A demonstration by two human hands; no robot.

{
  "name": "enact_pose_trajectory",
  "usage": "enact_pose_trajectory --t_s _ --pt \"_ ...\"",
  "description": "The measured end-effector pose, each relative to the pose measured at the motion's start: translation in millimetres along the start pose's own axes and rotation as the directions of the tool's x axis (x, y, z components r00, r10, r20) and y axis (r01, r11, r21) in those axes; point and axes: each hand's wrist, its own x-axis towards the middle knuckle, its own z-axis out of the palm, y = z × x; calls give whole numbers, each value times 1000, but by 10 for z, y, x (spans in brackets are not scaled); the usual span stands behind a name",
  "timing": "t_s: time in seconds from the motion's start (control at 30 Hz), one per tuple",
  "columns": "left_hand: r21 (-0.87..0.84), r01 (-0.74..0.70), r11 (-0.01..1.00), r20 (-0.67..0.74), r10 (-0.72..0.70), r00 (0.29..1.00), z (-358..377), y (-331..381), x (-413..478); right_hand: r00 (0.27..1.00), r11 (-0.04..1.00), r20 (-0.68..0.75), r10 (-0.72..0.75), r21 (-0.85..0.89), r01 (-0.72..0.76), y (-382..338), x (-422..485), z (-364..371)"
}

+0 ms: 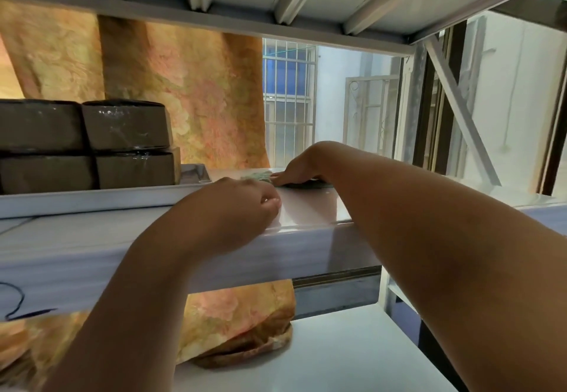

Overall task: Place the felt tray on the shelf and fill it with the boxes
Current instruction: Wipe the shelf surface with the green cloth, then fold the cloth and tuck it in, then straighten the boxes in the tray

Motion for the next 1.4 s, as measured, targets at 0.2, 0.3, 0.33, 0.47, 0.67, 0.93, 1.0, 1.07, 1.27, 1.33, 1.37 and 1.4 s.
enact_pose_trajectory --t_s 0.2,0.3,0.33,0.47,0.67,0.93,1.0,1.07,1.27,1.33,1.37,1.4 --pt "-41 51 998 35 -50 998 -11 0 6 1000 998 8 -8 -62 9 93 -201 76" --pt "-51 39 998 19 -39 999 -7 10 -14 999 997 27 -37 -72 39 164 -298 140" --pt "-58 37 998 4 -37 999 -7 9 -16 997 996 41 -64 -63 67 212 -330 155" --pt "-97 18 995 -57 -23 998 -12 -2 -30 979 980 57 -198 25 197 467 -561 240" --pt "-146 -58 988 -94 45 995 -31 22 -43 947 939 -65 -315 124 321 670 -911 392" --pt "-67 -161 985 -191 146 971 -11 -6 -39 919 929 -257 -299 139 342 1167 -1070 431" --pt "-94 -167 981 -158 151 976 -34 -1 -86 901 928 -310 -302 120 353 1256 -1119 464" --pt "-190 -173 966 -80 160 984 -76 -5 -141 880 929 -354 -315 74 362 1338 -1183 490" --pt "-375 -248 893 -17 260 965 -137 -138 -83 819 938 -468 -331 -71 339 1485 -1309 492" --pt "-506 -262 822 -31 286 958 -200 -162 -60 817 938 -467 -337 -95 332 1511 -1376 412" --pt "-584 -257 770 -11 309 951 -249 -172 -51 827 937 -446 -342 -95 337 1515 -1413 360" --pt "-653 -235 720 26 331 943 -303 -193 -42 841 935 -417 -345 -78 346 1512 -1445 305"
